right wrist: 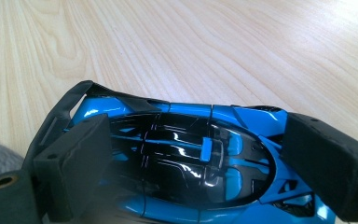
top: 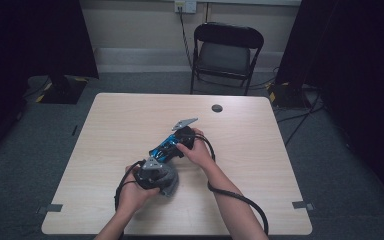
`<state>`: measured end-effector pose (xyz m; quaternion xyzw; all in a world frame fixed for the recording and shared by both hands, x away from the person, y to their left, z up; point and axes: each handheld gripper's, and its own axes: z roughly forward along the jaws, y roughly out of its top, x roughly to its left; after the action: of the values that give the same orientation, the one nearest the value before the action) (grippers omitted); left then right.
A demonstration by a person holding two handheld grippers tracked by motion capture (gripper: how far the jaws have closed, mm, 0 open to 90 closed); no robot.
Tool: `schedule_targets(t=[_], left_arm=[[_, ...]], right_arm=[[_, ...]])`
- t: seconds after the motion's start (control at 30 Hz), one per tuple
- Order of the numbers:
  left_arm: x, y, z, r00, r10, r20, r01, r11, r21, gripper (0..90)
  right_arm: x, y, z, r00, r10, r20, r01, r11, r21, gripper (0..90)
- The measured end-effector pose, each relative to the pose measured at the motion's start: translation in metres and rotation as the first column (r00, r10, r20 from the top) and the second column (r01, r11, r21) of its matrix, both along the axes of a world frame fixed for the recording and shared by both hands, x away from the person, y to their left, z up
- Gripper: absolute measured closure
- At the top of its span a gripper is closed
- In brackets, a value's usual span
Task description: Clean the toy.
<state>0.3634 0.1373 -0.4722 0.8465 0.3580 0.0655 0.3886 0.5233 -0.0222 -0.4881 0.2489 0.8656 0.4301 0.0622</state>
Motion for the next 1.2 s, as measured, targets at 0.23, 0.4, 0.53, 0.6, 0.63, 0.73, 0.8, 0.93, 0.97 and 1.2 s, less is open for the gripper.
schedule_targets(t=[0.23,0.4,0.53,0.6,0.63,0.73,0.8,0.93,0.97,1.2], left_arm=[[-0.003,-0.006,0.006,0.9986,-0.052,-0.003,0.052,0.9982,-0.029,73.7],[-0.003,-0.001,0.016,0.9981,-0.057,0.024,0.058,0.9975,-0.041,73.5],[-0.003,0.006,0.026,0.9980,-0.048,0.041,0.050,0.9976,-0.047,73.4],[-0.003,0.010,0.031,0.9978,-0.041,0.052,0.044,0.9976,-0.054,73.4],[-0.003,0.013,0.034,0.9976,-0.039,0.057,0.042,0.9977,-0.053,73.4],[-0.001,0.022,0.040,0.9977,-0.014,0.067,0.019,0.9967,-0.078,73.4],[0.000,0.029,0.044,0.9973,0.003,0.074,0.004,0.9959,-0.090,73.3],[0.003,0.044,0.047,0.9955,0.044,0.084,-0.034,0.9929,-0.114,73.2],[0.004,0.047,0.048,0.9948,0.052,0.087,-0.042,0.9923,-0.117,73.1],[0.009,0.067,0.051,0.9908,0.103,0.088,-0.089,0.9853,-0.146,73.4]], right_arm=[[0.000,0.000,0.000,1.0000,-0.001,0.002,0.001,1.000,0.001,7.9],[0.000,0.000,0.000,1.0000,-0.001,0.002,0.001,1.000,0.002,7.9],[0.000,0.000,0.000,1.0000,0.000,0.003,0.000,1.000,0.002,7.9],[0.000,0.000,0.000,1.0000,0.000,0.003,0.000,1.000,0.003,7.9],[0.000,0.000,0.000,1.0000,0.000,0.003,0.000,1.000,0.003,7.9],[0.000,0.000,0.000,1.0000,0.000,0.003,0.000,1.000,0.002,7.9],[0.000,0.000,0.000,1.0000,0.000,0.003,0.000,1.000,0.003,7.9],[0.000,0.000,-0.001,1.0000,-0.001,0.003,0.001,1.000,0.005,7.9],[0.000,0.000,0.000,1.0000,0.000,0.003,0.000,1.000,0.004,7.9],[0.000,0.000,0.000,1.0000,-0.002,0.000,0.002,1.000,0.003,7.9]])
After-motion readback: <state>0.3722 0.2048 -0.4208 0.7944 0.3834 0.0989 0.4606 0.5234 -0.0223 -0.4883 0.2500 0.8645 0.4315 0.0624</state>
